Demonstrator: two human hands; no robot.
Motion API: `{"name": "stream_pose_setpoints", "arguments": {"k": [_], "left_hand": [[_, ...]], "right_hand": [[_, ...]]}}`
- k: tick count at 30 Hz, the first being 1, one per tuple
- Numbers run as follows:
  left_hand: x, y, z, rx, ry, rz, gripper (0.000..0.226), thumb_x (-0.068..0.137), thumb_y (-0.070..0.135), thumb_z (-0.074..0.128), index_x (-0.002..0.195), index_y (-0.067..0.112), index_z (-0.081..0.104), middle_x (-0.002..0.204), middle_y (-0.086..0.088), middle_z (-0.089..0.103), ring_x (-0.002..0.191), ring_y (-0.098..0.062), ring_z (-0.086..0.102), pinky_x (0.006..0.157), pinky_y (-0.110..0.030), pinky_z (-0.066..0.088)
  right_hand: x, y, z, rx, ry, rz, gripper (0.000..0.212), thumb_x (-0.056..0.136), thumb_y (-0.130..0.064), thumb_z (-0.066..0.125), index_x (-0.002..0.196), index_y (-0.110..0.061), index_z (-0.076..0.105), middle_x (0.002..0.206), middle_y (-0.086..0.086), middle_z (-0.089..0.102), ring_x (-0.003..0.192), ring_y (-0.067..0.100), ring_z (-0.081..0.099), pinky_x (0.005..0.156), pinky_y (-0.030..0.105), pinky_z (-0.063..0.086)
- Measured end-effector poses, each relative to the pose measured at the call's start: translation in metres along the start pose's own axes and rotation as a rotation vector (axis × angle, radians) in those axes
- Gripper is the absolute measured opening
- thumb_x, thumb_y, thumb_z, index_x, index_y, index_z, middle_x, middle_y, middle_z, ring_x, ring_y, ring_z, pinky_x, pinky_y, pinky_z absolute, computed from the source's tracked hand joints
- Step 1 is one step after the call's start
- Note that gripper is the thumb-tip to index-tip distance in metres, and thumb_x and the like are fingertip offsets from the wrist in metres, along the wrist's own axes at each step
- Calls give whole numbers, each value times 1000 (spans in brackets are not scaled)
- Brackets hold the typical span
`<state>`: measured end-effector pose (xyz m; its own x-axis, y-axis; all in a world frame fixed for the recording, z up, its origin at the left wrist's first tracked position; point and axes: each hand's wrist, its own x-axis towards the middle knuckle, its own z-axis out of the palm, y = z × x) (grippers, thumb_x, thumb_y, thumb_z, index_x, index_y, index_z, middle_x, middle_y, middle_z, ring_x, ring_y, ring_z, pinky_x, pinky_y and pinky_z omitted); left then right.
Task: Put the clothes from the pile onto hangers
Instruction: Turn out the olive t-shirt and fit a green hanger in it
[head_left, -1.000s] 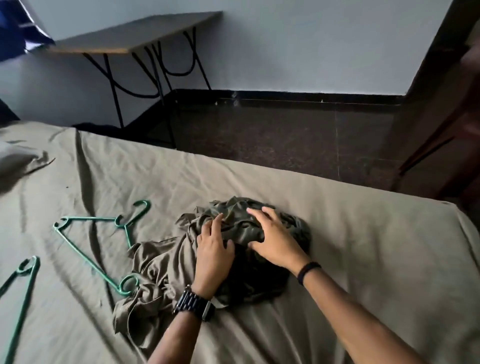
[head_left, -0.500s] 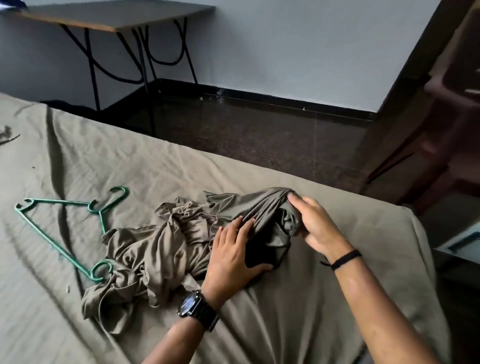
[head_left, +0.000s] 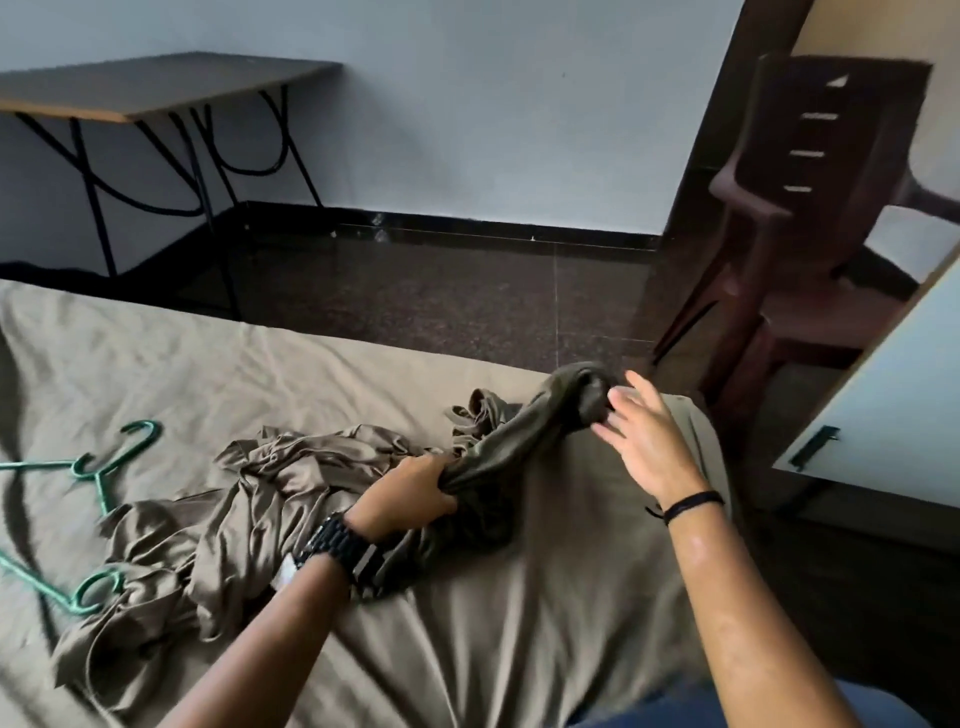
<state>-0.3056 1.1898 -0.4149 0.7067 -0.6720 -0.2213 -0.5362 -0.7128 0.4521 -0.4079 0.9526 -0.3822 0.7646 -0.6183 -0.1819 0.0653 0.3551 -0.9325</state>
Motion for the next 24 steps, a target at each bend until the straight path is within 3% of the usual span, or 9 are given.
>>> {"name": "stream_pose_setpoints", "arguments": {"k": [2, 5, 7, 10, 13, 16, 19, 22, 24], "left_hand": [[1, 21, -4, -262, -34, 39, 36, 77, 25, 65, 111, 12, 61, 107, -7, 68, 103, -24, 63, 90, -35, 49], [0, 60, -7, -1040, -123, 33, 17, 88, 2, 59, 103, 6, 65, 101, -11, 70, 90, -20, 68, 83, -32, 56], [4, 88, -10, -1370, -184, 63, 16, 90, -6, 52, 99, -1, 64, 98, -15, 69, 82, -18, 69, 79, -27, 56], [11, 116, -12, -1641, -229, 132, 21, 88, -9, 51, 106, 1, 55, 107, -20, 64, 95, -23, 67, 94, -33, 51], [19, 124, -4, -1615, -262, 192, 54, 84, -11, 55, 127, 20, 42, 117, -14, 61, 109, -27, 60, 98, -50, 44], [24, 126, 7, -1431, -193, 173, 74, 85, -20, 48, 133, 35, 36, 108, -11, 66, 96, -24, 66, 78, -48, 56], [25, 122, 4, -1514, -55, 89, 56, 87, -23, 37, 118, 22, 49, 93, -12, 68, 78, -22, 71, 60, -37, 59], [31, 108, -2, -1654, 135, -12, 32, 90, -18, 37, 101, 7, 54, 92, -16, 65, 72, -20, 70, 64, -34, 60], [36, 96, -1, -1642, 221, -100, 23, 94, -9, 41, 93, 8, 55, 87, -10, 64, 68, -15, 68, 63, -29, 59]], "right_hand": [[-7, 2, -15, -228, 37, -10, 54, 98, -7, 48, 147, -17, 28, 138, 8, 38, 126, 25, 45, 103, 43, 39], [-29, 10, -18, -402, 11, -110, 40, 93, -8, 57, 131, -16, 49, 122, 7, 54, 105, 18, 57, 87, 33, 48], [-52, 18, -14, -395, -40, -155, 34, 89, -19, 64, 121, -21, 57, 110, 4, 62, 102, 16, 60, 87, 26, 47], [-77, 28, -18, -423, -137, -186, 76, 71, -43, 73, 138, -32, 39, 130, -18, 47, 123, -3, 43, 98, 12, 35], [-79, 38, -35, -751, -158, -221, 104, 70, -26, 84, 149, -30, 17, 137, -19, 35, 130, -4, 32, 97, 10, 28], [-78, 32, -55, -1018, -18, -205, 51, 83, -9, 68, 130, -19, 51, 114, -2, 62, 111, 18, 58, 70, 15, 34], [-73, 23, -74, -1107, 71, -257, 9, 88, -15, 62, 92, -19, 68, 85, 0, 69, 85, 20, 64, 65, 30, 42], [-66, 18, -86, -1012, 91, -269, 28, 91, -20, 60, 65, -25, 53, 61, -6, 52, 65, 15, 54, 63, 37, 40], [-63, 17, -87, -1023, 152, -291, 30, 93, -18, 58, 65, -24, 48, 64, -7, 46, 67, 16, 48, 62, 32, 32]]}}
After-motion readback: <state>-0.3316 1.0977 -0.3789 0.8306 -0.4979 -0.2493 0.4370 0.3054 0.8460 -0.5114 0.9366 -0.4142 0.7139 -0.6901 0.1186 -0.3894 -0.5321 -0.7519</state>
